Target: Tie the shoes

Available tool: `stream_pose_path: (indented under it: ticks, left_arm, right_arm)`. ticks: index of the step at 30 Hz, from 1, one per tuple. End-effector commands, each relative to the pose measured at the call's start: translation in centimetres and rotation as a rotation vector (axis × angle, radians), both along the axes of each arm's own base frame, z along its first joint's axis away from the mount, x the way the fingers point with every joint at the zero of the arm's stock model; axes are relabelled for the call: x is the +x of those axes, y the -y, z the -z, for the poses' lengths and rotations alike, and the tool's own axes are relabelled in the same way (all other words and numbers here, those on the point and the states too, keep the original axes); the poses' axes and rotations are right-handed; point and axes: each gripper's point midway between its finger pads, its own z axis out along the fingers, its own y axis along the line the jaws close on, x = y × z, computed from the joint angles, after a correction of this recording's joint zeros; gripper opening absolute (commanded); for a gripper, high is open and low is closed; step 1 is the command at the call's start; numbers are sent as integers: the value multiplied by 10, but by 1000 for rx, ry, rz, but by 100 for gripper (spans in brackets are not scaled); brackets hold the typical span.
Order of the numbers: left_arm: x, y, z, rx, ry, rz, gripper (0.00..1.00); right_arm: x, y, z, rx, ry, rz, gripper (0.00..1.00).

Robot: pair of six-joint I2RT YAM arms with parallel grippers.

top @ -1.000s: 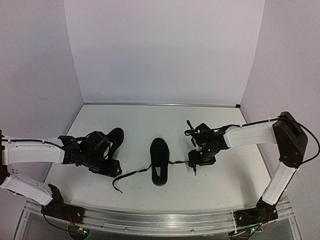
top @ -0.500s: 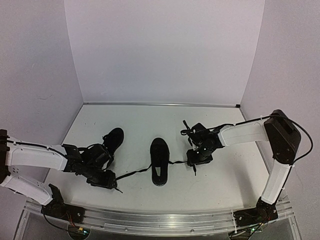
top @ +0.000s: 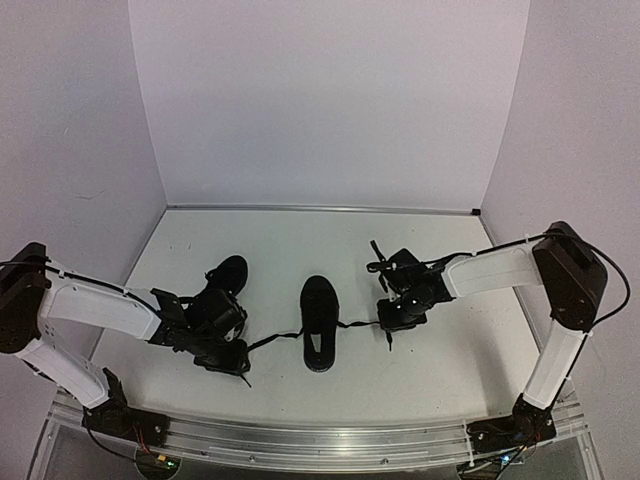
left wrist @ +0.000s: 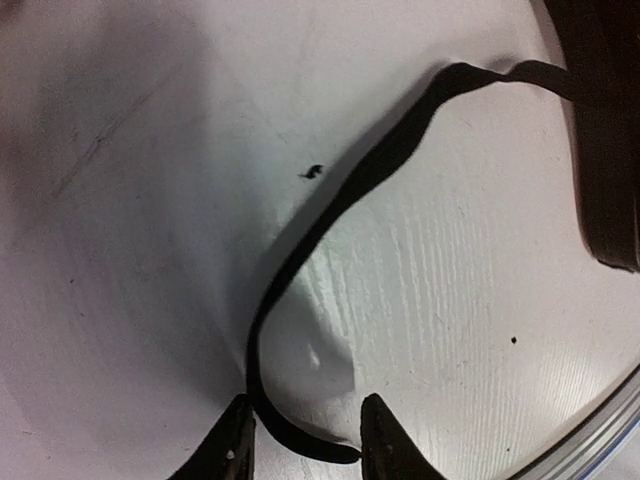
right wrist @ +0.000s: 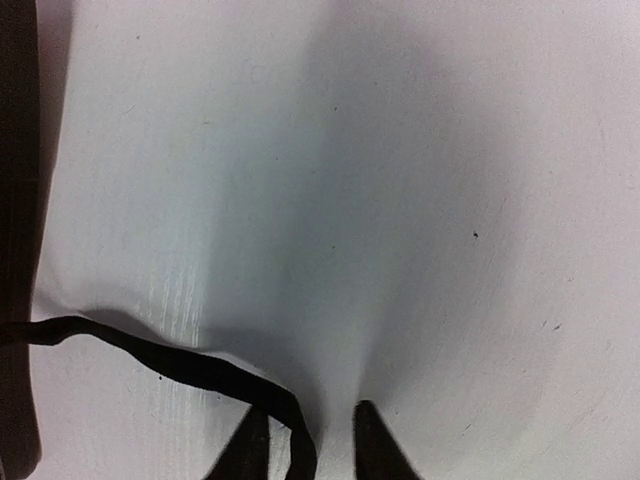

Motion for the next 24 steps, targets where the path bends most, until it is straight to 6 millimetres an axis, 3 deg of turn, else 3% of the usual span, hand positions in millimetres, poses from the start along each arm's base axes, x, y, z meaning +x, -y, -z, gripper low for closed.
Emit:
stream_pose_path:
  ticks: [1,4,11,14,18,24]
  left_arm:
    - [-3,-22,5,97,6,-34,14]
    - [9,-25,-16,112,79,-29,0]
    - [36,-17,-96,4,317,3,0]
    - [41,-8,-124,-61,402,58,0]
    - [39,5,-154,-160,483,138,0]
    - [20,19,-182,-300,541,291,0]
  right_arm:
    - [-23,15,0,-3,-58,14,1]
    - [-20,14,-33,59,10,30,0]
    - [-5,9,-147,226,250,28,0]
    - [2,-4,-169,262,286,-28,0]
    - [18,-34,-194,315,312,-113,0]
    - [36,-110,-240,574,308,-276,0]
